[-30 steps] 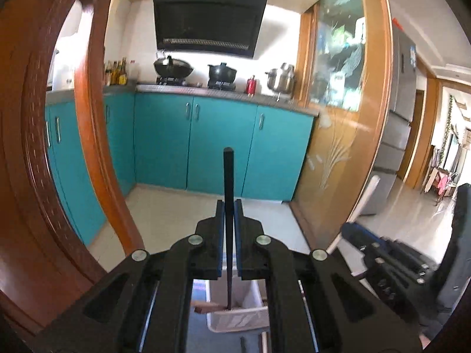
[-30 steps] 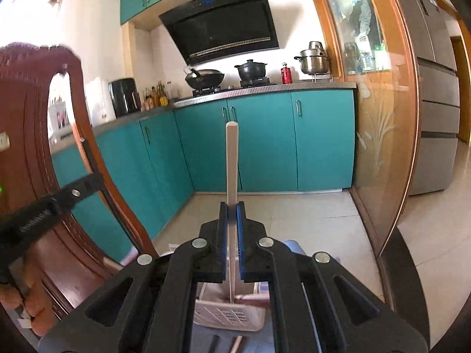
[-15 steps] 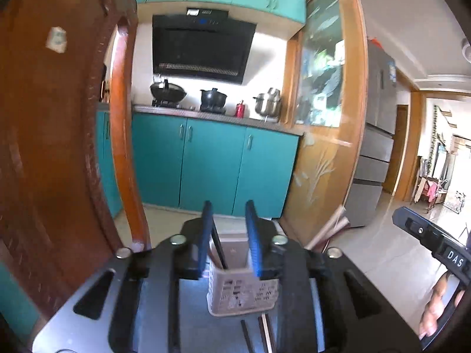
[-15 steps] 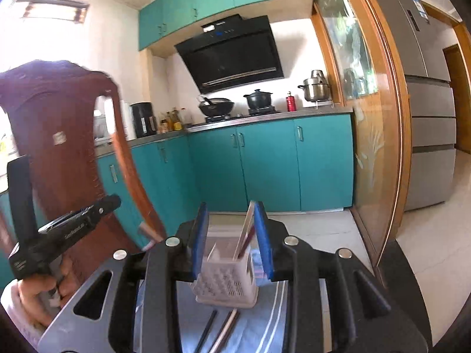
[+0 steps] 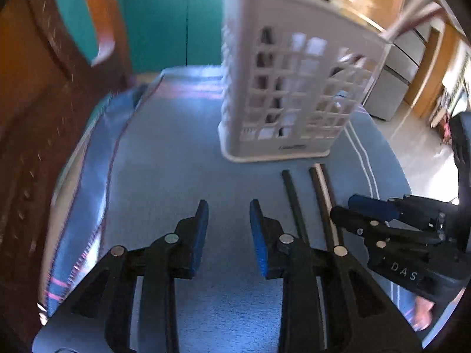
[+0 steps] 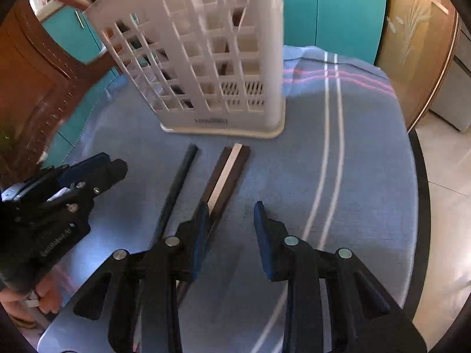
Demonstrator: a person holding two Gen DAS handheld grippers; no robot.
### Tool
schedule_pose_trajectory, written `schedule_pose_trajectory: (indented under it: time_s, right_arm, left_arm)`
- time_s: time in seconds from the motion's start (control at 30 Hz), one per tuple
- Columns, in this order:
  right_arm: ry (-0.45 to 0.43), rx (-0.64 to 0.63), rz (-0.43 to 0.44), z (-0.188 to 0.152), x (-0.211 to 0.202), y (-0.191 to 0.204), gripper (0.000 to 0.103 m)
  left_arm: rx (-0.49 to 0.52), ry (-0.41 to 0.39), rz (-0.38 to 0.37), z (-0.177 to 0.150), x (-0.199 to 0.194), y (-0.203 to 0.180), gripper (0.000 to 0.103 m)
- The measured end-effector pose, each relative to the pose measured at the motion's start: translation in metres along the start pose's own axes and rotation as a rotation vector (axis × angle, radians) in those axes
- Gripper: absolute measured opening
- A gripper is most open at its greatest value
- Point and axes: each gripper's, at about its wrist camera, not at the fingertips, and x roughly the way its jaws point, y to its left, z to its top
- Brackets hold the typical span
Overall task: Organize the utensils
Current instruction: 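Move both open tools back down to the remaining chopsticks on the cloth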
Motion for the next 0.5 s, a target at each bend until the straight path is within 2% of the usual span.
schedule_pose_trajectory:
  time_s: [0.1, 0.2, 0.37, 0.43, 0.5]
  right_arm:
    - [0.02, 0.003, -0.029, 0.001, 0.0, 0.0, 0.032]
    - [0.04, -0.004, -0.051, 0.001, -0.001, -0.004, 0.032]
    - [0.027, -0.049, -0.08, -0.005, 0.0, -0.003, 0.032]
    - [0.034, -0.038, -0.085, -0.005, -0.002, -0.01, 0.032]
    - [0.03, 0.0, -0.112, -0.019, -0.01, -0.023, 0.032]
  left_arm:
    - [-0.024, 0.005, -0.025, 0.0, -0.002, 0.004, 0.044]
    - [0.004, 0.005, -0.022, -0.003, -0.003, -0.003, 0.047]
    - [0.027, 0.025, -0.036, -0.002, 0.008, -0.018, 0.05]
    - [0.038, 0.025, -0.038, -0.002, 0.01, -0.024, 0.051]
    - [0.043, 0.023, -0.041, -0.001, 0.01, -0.027, 0.053]
